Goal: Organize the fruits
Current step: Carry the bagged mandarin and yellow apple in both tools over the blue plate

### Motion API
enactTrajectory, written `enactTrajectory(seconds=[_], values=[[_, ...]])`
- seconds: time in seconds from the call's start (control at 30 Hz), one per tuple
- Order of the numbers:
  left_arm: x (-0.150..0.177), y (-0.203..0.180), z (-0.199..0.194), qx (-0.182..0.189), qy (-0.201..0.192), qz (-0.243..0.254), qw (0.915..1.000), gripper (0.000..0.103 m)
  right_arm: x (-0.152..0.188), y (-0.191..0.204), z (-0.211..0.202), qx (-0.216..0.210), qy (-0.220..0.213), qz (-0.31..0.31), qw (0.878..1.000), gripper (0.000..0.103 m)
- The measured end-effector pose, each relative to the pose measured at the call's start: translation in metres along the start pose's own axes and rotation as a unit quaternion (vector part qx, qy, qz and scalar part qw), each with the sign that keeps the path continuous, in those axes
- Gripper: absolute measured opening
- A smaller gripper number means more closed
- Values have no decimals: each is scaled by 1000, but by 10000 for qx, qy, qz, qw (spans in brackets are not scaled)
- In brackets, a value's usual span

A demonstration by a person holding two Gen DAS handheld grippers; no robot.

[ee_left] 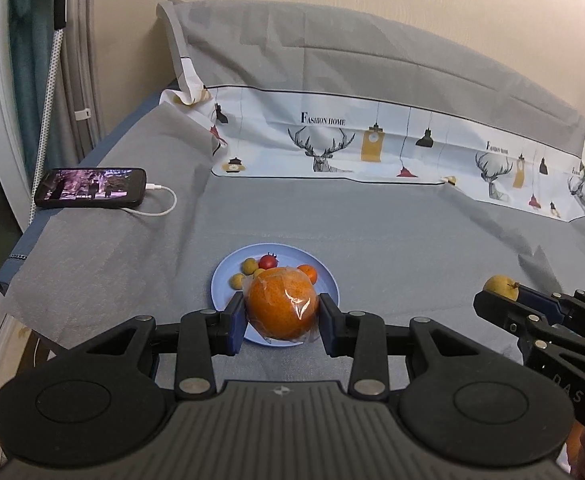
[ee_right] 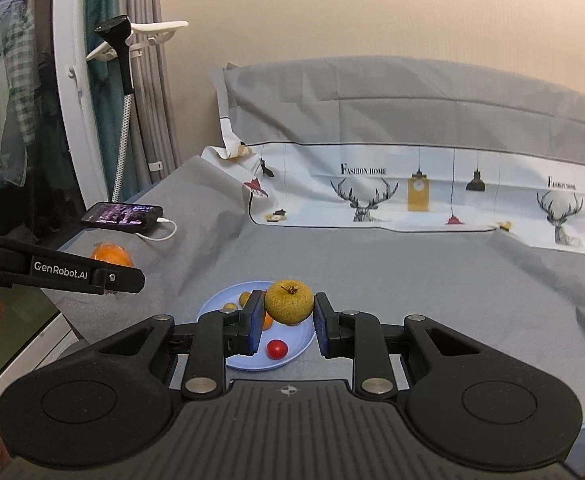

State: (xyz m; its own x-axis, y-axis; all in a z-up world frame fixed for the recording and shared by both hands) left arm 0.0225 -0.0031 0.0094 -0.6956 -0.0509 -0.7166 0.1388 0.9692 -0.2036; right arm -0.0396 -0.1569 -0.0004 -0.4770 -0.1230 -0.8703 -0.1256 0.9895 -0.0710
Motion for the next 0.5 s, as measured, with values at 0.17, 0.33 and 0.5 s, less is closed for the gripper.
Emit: enactTrajectory(seconds=[0.17, 0.33, 0.5], values=[[0, 3, -6, 12, -43, -28, 10000, 41, 0, 4, -3, -9, -33, -89, 10000, 27], [0, 5, -4, -23, -27, -75, 10000, 41, 1, 3, -1, -13, 19, -89, 10000, 27], [-1, 6, 1, -33, -4, -101, 9999, 41, 2, 3, 3, -33, 73, -91, 9999, 27]])
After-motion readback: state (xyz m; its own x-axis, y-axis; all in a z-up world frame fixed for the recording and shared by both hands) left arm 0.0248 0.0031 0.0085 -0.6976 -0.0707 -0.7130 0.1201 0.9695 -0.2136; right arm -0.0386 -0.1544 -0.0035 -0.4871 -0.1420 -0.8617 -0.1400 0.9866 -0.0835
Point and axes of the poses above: each gripper's, at about its wrist camera, not at the fingertips, and z roughly the way its jaws point, y to its left, x to its underside, the point moved 7 cm from there along z, roughly the way its jaws point, and after that the axes turned 10 degrees about -z, right-handed, at the moved point
